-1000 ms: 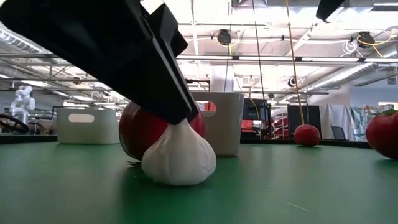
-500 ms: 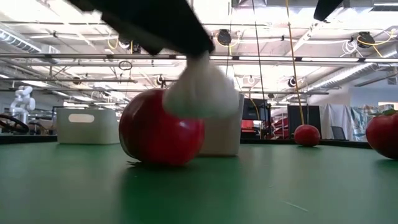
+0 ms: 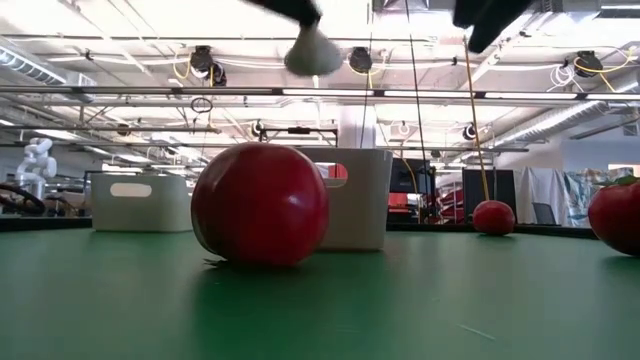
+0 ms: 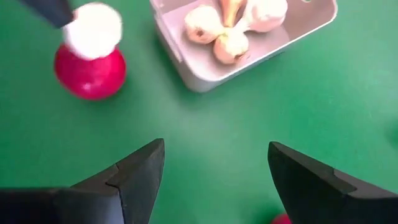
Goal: Sort produce into baskets
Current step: Put the garlic into the gray bin
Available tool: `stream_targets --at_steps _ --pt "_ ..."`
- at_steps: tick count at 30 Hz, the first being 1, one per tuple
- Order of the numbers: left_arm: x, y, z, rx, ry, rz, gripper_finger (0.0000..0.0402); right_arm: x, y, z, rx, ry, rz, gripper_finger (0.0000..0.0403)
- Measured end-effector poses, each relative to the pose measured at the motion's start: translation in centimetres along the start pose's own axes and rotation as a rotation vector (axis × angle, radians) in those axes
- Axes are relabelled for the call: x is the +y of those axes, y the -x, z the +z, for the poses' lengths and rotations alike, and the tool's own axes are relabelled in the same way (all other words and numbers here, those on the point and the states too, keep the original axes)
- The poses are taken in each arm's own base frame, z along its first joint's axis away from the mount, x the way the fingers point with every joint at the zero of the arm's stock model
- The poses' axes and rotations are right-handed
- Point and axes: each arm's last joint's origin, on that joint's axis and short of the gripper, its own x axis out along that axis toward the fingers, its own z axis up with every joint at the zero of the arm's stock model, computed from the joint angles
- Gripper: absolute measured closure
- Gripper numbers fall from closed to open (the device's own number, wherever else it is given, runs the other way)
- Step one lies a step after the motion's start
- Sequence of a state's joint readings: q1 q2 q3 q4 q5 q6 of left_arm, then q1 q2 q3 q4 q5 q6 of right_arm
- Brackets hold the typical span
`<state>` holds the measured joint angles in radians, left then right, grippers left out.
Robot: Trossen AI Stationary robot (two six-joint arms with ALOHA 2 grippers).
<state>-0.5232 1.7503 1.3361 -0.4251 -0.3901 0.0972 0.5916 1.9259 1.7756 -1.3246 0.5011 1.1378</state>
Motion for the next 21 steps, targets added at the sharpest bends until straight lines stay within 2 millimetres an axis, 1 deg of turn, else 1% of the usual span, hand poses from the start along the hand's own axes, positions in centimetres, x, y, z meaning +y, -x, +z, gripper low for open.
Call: stream_targets --at_steps 4,8,11,15,21 --pt "2.9 0.2 -1.0 0.091 -0.070 0.020 0.0394 -0.6 -0.9 1.5 -0.003 -0.059 -0.002 0.0126" --pt "5.7 -0.2 -2.1 0.179 -0.131 0.032 0.0394 -1.4 -1.9 3.2 -0.005 -0.136 -0.011 0.0126" --pt "7.6 -0.7 -2.9 0.197 -0.132 -0.046 0.0394 -2.0 -2.5 4.1 0.011 -0.175 -0.021 0.0126" --pt "9.5 -1.1 -3.9 0.221 -0.107 -0.130 0.0394 -2.8 -3.1 4.9 0.082 -0.203 -0.019 0.0126" --pt "11.4 -1.4 -4.8 0.224 -0.142 -0.185 0.0394 -3.5 -3.7 5.6 0.147 -0.263 -0.012 0.0126"
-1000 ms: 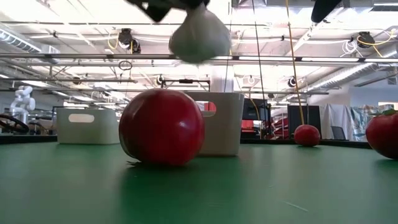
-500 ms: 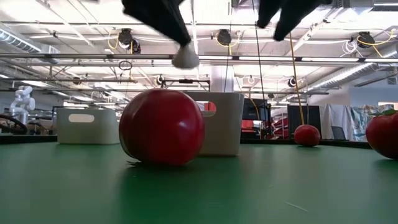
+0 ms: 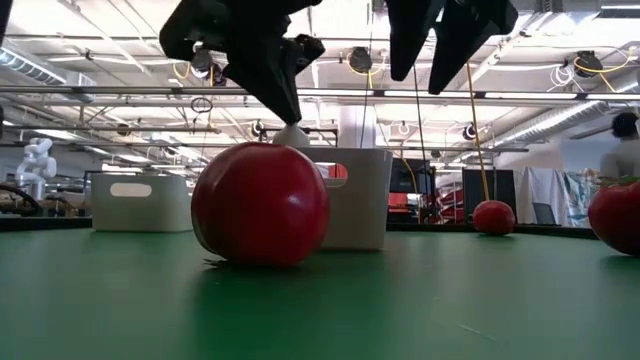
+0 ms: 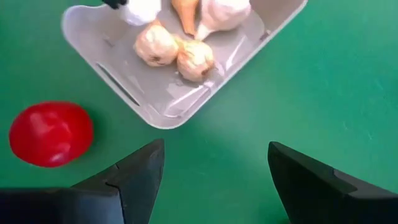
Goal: Sort produce into baskets
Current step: Put the garlic into the gray bin, then put the tomato into the transparent bin
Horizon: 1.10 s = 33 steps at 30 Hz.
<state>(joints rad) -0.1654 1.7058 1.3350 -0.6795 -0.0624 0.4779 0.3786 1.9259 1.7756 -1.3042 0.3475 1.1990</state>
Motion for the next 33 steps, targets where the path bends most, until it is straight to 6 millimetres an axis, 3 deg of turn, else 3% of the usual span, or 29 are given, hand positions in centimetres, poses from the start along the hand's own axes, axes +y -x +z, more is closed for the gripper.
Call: stream_targets --at_steps 6,14,18,23,28,33 --pt "1.5 -0.8 -1.8 0.005 0.033 -0.065 0.0394 -0.6 0.0 -0.3 0.063 -0.066 -0.052 0.0126" --pt "2.2 -0.8 -2.3 0.009 0.058 -0.065 0.0393 -1.7 0.6 -1.7 0.102 -0.063 -0.192 0.0126" --pt "2.2 -0.8 -2.0 -0.018 0.059 -0.051 0.0393 -1.9 0.8 -2.0 0.097 0.055 -0.222 0.0126" --pt "2.6 -0.8 -1.4 -0.071 0.184 -0.007 0.0388 -2.4 1.4 -1.4 -0.030 0.292 -0.250 0.0126" --pt "2.9 -0.7 -1.3 -0.074 0.333 0.054 0.0335 -6.3 4.3 -1.3 -0.123 0.455 -0.251 0.0126" --pt "3.2 -0.7 -1.5 -0.044 0.530 0.139 0.0263 -11.0 5.8 -2.3 -0.235 0.472 -0.248 0.0126"
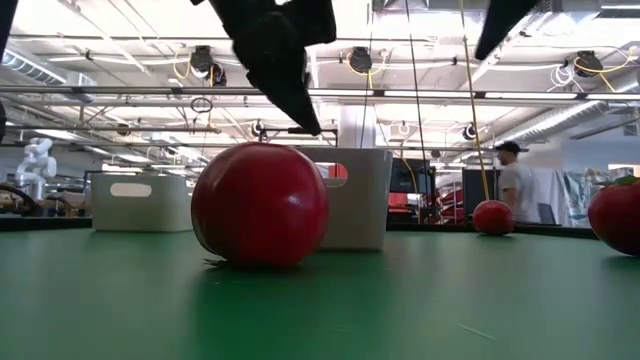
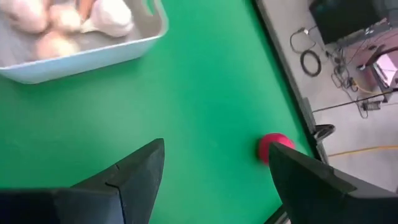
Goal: Sort produce into baskets
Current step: Put the tomato into the transparent bin
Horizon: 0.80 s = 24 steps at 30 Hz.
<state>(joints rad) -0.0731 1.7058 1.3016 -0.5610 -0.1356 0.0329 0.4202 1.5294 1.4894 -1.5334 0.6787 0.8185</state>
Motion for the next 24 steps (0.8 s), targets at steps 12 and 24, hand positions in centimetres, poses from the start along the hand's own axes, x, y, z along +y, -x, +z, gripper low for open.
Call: stream_targets --at_steps 12,24 --pt "-0.6 3.9 2.1 0.060 0.529 0.016 0.0215 -2.9 -2.1 -5.9 -0.059 -0.101 0.342 0.0126" --pt "-6.4 7.9 -0.5 0.272 0.238 0.007 0.0215 1.4 0.1 -0.9 -0.494 -0.291 0.784 0.0126"
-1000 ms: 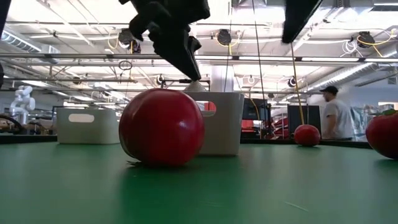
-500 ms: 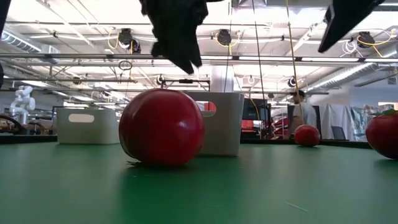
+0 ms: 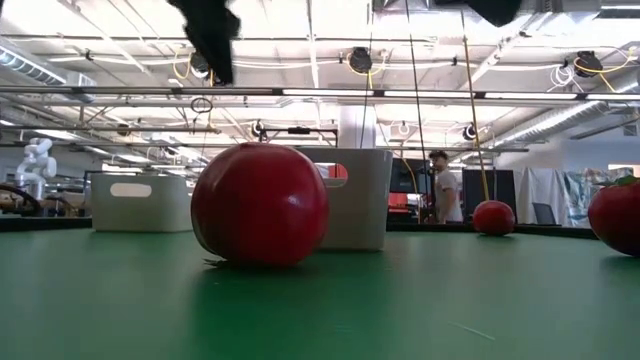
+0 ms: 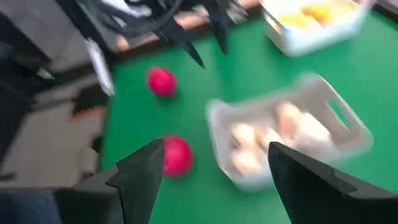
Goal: Sort produce into baskets
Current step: Put the tomato into the transparent bin
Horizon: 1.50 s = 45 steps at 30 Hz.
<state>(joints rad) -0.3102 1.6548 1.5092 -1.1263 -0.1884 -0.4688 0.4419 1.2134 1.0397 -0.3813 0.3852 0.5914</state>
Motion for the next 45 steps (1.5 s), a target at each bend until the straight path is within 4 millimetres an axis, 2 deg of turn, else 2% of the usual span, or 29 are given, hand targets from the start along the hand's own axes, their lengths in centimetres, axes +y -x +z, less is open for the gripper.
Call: stream_targets --at_steps 5,11,18,23,29,34,39,45 --pt "-2.4 3.0 -3.4 -0.093 -0.072 0.024 0.0215 2.0 -3.3 0.4 -0.110 0.033 0.131 0.0126" --pt "-3.6 5.2 -7.4 -0.226 -0.056 0.045 0.0215 4.0 -8.7 -1.1 -0.201 0.212 0.239 0.0126" --pt "-3.6 6.2 -11.6 -0.268 -0.122 0.015 0.0215 6.0 -14.7 -1.9 -0.158 0.232 0.227 0.0126" --pt "-2.4 7.2 -13.6 -0.334 -0.133 -0.007 0.0215 7.4 -18.0 -0.8 -0.054 0.226 0.175 0.0126" --pt "-0.1 8.0 -14.9 -0.527 -0.068 0.040 0.0215 7.0 -19.3 0.4 0.054 0.197 0.123 0.0126" --pt "1.1 7.3 -15.6 -0.618 -0.023 0.069 0.0215 6.4 -19.3 -0.6 0.172 0.220 0.057 0.0126" --pt "1.1 5.6 -16.3 -0.623 -0.011 0.061 0.0215 6.1 -18.9 -2.3 0.310 0.275 -0.001 0.0126" --pt "0.6 4.0 -16.7 -0.607 -0.008 0.018 0.0215 6.6 -18.7 -2.8 0.297 0.337 -0.024 0.0126"
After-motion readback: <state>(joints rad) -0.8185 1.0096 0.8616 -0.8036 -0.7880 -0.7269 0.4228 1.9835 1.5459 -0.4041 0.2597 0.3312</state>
